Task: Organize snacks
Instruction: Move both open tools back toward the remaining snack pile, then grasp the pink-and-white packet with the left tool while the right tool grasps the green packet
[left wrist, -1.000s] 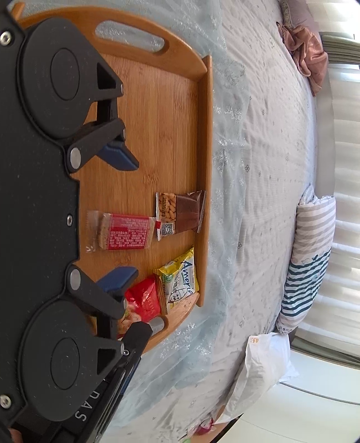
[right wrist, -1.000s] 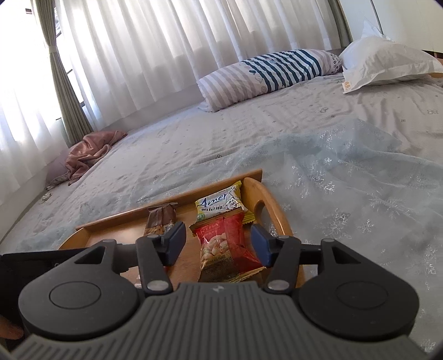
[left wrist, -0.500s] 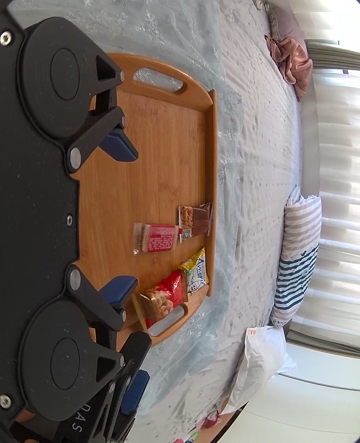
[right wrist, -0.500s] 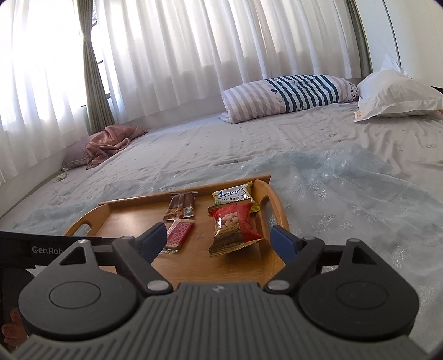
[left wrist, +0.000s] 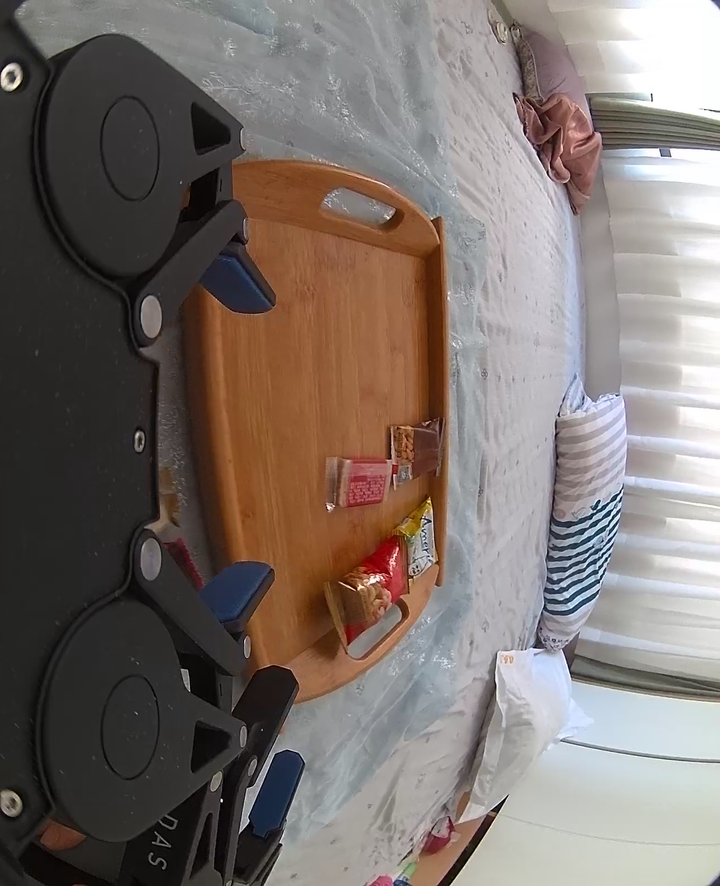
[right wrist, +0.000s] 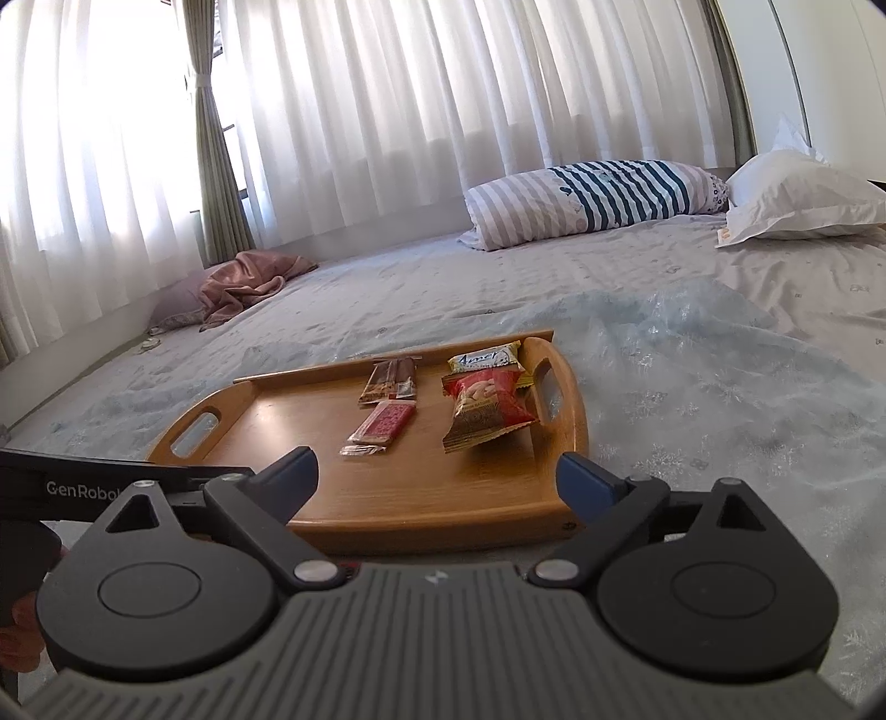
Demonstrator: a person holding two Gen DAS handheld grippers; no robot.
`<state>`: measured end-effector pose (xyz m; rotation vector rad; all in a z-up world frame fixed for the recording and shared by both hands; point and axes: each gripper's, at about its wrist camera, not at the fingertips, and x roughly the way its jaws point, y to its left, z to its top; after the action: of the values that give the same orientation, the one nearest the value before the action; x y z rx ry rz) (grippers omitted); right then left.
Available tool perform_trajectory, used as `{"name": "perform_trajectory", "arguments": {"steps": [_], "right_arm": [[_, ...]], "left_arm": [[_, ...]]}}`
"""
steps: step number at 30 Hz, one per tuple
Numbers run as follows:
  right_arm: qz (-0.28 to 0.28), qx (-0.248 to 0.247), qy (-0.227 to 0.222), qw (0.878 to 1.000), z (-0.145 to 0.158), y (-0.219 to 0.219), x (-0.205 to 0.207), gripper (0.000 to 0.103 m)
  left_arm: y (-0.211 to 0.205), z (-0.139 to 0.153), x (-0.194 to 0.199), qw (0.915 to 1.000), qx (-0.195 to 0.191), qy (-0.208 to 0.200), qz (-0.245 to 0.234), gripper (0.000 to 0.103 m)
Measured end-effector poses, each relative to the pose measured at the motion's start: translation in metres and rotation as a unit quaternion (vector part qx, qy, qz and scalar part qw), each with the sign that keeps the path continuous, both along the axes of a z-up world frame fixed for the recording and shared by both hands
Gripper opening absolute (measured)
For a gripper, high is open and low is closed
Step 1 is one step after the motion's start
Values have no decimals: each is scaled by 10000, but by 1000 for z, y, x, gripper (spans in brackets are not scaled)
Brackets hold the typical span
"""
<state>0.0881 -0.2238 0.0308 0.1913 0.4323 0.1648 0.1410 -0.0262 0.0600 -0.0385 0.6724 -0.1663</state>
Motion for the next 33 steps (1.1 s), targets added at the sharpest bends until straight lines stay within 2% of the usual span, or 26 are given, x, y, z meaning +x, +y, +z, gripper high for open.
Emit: {"name": "perform_trajectory", "arguments": {"steps": [4,27,29,33], "right_arm": [[29,-61,-14,10000,-3,2,-8,101],[181,-469,-52,9987,-29,11,-52,103],[192,-517,-53,9985,-29,12,-57,103],[204,-543,15,9983,-34,14,-69,103]], "left_arm": [[6,-5,-10,9999,-131,102,27,97],[22,-30,-77,9995,7,250,182,97],[22,-28,-83,9996,-65,227,150,93],[20,-24,-94,9997,-116,176,138,78]]}}
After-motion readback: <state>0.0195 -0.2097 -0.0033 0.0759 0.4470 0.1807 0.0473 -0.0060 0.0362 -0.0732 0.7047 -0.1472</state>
